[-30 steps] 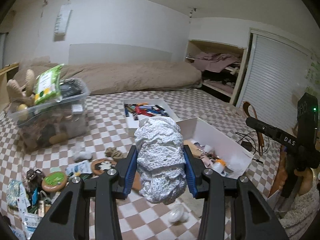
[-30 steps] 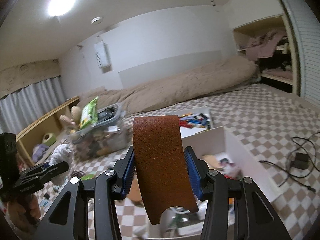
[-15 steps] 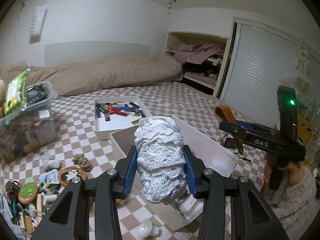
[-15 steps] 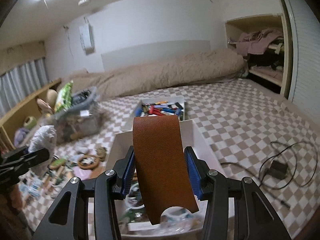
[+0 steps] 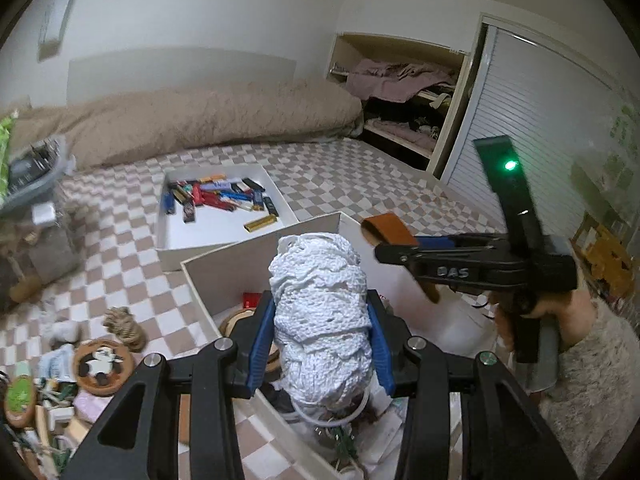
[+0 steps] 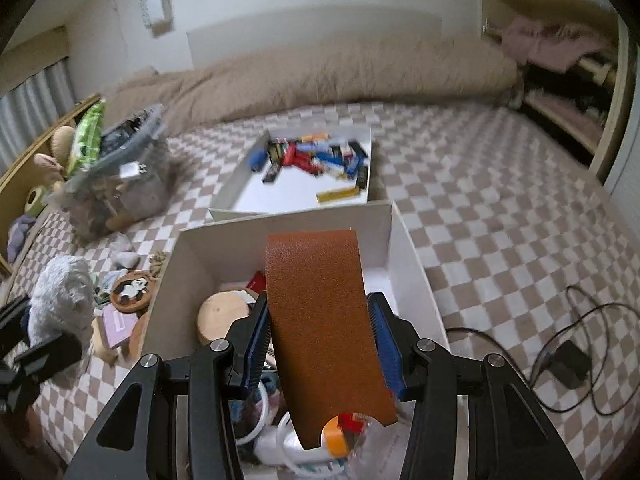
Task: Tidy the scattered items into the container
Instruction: 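Lower the yarn ball and leather strip into the white box and open both tools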
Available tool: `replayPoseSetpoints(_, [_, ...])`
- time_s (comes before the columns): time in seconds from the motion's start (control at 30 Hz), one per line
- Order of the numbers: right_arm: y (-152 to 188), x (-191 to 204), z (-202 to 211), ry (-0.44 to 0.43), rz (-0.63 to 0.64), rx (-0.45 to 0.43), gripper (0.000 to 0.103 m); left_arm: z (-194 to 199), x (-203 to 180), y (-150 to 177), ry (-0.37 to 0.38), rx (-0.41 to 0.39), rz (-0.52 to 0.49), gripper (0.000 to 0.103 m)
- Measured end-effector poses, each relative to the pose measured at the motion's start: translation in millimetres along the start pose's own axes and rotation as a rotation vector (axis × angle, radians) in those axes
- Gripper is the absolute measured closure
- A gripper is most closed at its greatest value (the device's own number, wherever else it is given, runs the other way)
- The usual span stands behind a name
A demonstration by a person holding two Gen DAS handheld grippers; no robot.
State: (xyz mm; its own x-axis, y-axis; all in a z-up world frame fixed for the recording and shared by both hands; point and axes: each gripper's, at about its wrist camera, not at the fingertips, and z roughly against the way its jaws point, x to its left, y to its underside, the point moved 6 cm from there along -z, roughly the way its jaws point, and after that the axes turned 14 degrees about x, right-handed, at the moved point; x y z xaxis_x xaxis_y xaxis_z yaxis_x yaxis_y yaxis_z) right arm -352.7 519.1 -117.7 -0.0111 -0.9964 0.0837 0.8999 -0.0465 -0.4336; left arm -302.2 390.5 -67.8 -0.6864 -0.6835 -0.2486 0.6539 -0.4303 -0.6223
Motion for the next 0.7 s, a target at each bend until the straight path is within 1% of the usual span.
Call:
replayPoseSetpoints(0.07, [-4.0,-4.8,-13.0,0.006,-0.012,0.029,0.054,-11.6,1.4,-6.3,0.012,0.019,0.006,0.06])
replayPoseSetpoints(0.23, [-16.7,-14.7,-42.3,0.023,-0.022,0.1,0.054,-36.9,5.3,-19.0,0.006,0.051,-0.006,0.06])
replayPoseSetpoints(0.4, [-29.4,-20.6,-64.2,0.037,-0.031,0.138,0.053,-59.5,13.6,-25.3,-0.027,0.085,-0.016,0.06])
replayPoseSetpoints(0.43, [-30.2,-20.9,-66.9,0.034,-0.034,0.145,0.05,-63.4,16.3,-26.3,-0.031,0.091,-0.013,0.06])
replayPoseSetpoints(0.47, [-30.3,-20.6,-68.0,0.029,-0.03,0.144,0.037,-66.1,18.4,-27.3,-0.033,0.096,-0.01,0.06])
replayPoseSetpoints(0.5, [-30.6,-19.5,-67.8,0.025,-0.024,0.14,0.021,-69.2,20.8,-28.3,-0.035,0.102,-0.005,0.06])
replayPoseSetpoints(0.53, [-31.0,-18.3,-67.2,0.022,-0.018,0.135,0.016,-71.8,22.9,-29.2,-0.037,0.107,-0.003,0.06])
replayPoseSetpoints(0.57, [-30.5,-17.0,-64.7,0.016,-0.012,0.126,0.014,-74.3,24.5,-30.1,-0.039,0.11,-0.001,0.06])
replayPoseSetpoints(0.7, [-30.7,-12.8,-52.9,-0.009,-0.004,0.088,0.014,-86.8,27.5,-32.7,-0.04,0.133,0.003,0.06])
